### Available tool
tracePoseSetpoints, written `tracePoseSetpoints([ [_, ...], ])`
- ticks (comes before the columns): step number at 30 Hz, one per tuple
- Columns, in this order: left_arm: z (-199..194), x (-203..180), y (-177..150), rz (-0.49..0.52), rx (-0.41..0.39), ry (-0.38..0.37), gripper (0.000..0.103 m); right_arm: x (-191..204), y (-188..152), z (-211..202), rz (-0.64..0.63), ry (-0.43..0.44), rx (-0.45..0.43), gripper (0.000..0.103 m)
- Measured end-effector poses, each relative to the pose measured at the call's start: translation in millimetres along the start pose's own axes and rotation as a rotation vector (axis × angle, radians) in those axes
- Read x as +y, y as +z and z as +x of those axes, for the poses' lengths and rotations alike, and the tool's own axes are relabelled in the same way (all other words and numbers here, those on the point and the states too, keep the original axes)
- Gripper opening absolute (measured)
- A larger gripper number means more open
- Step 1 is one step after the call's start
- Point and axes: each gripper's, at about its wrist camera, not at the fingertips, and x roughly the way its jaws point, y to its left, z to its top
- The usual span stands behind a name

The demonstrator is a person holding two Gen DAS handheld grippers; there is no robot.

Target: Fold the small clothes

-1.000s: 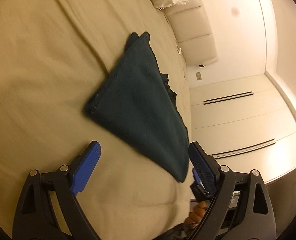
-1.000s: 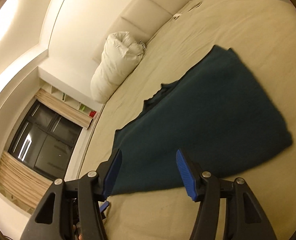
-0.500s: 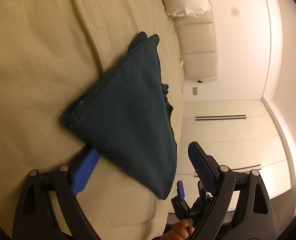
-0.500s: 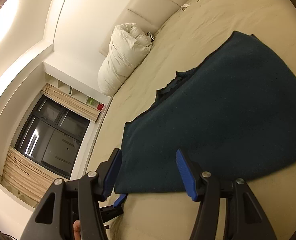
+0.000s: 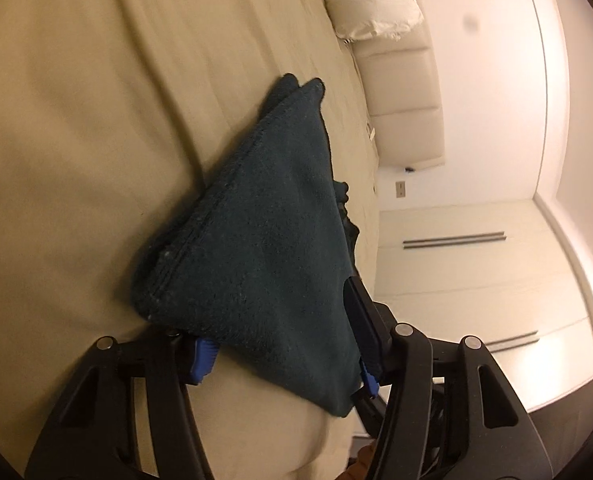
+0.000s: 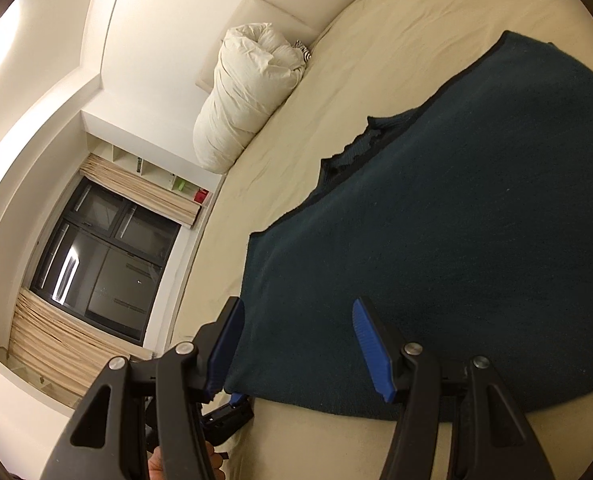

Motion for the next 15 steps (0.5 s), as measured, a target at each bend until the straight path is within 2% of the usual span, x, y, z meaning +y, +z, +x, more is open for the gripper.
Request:
tracePoseSetpoints([
  [4, 0, 3, 9, 0.004, 0.039, 0.003, 0.055, 2, 0, -1, -0.02, -0.013, 0.014, 0.06],
  [8, -6, 0, 20, 0.081, 0.115, 0.044, 0.057, -2, 0, -10, -0.018, -0.028, 0.018, 0.06],
  [10, 2, 4, 31, 0.092, 0.21, 0.052, 0.058, -5, 1, -14, -0.013, -0.035, 0.017, 0.06],
  [12, 9, 8, 51, 0.061, 0.274, 0.0, 0.058, -8, 1, -15, 0.001, -0.039, 0.016, 0.06],
  [15, 28, 11, 72, 0.077, 0.394, -0.038, 0.061, -8, 1, -15, -0.013, -0.039, 0.025, 0.06],
])
